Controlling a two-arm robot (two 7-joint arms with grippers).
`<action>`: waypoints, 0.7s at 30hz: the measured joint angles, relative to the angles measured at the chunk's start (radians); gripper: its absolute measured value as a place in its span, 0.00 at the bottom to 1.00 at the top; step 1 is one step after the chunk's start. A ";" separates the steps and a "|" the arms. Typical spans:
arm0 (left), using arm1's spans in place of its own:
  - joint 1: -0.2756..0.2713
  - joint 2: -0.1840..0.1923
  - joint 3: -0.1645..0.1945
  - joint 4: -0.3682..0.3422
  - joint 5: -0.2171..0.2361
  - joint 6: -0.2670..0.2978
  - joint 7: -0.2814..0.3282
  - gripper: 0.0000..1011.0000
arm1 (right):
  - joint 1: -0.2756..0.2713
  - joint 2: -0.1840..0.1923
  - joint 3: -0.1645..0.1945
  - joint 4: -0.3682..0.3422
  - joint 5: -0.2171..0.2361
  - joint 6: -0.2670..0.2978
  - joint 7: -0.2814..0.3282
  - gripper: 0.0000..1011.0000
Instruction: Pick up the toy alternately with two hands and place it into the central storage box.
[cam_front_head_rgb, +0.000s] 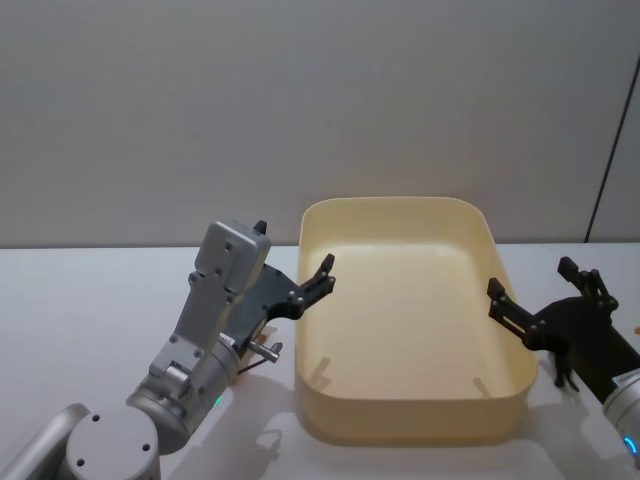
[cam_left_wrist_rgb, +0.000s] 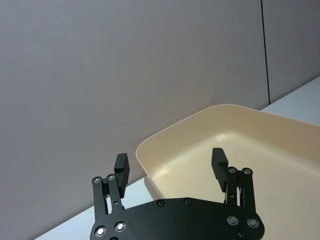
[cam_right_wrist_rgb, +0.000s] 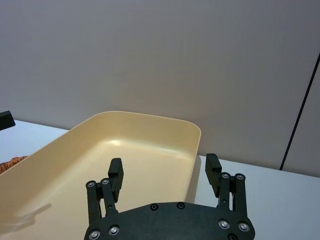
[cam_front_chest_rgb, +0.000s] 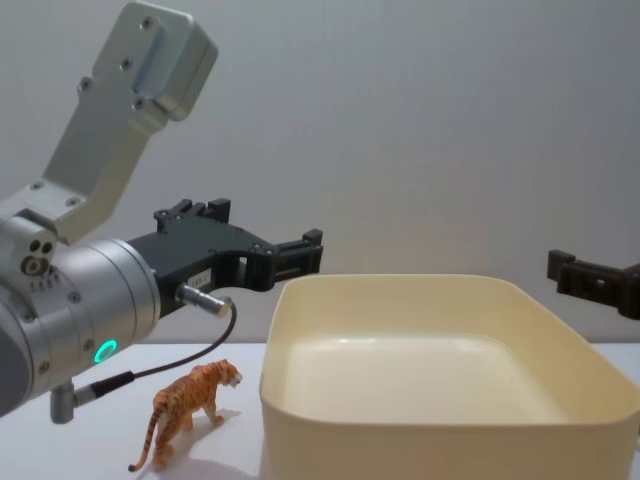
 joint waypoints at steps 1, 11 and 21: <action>0.000 0.000 0.000 0.000 0.000 0.000 0.000 0.99 | 0.000 0.000 0.000 0.000 0.000 0.000 0.000 0.99; 0.000 0.000 0.000 0.000 0.000 0.000 0.000 0.99 | 0.000 0.000 0.000 0.000 0.000 0.000 0.000 0.99; 0.000 0.000 0.000 0.000 0.000 0.000 0.000 0.99 | 0.000 0.000 0.000 0.000 0.000 0.000 0.000 0.99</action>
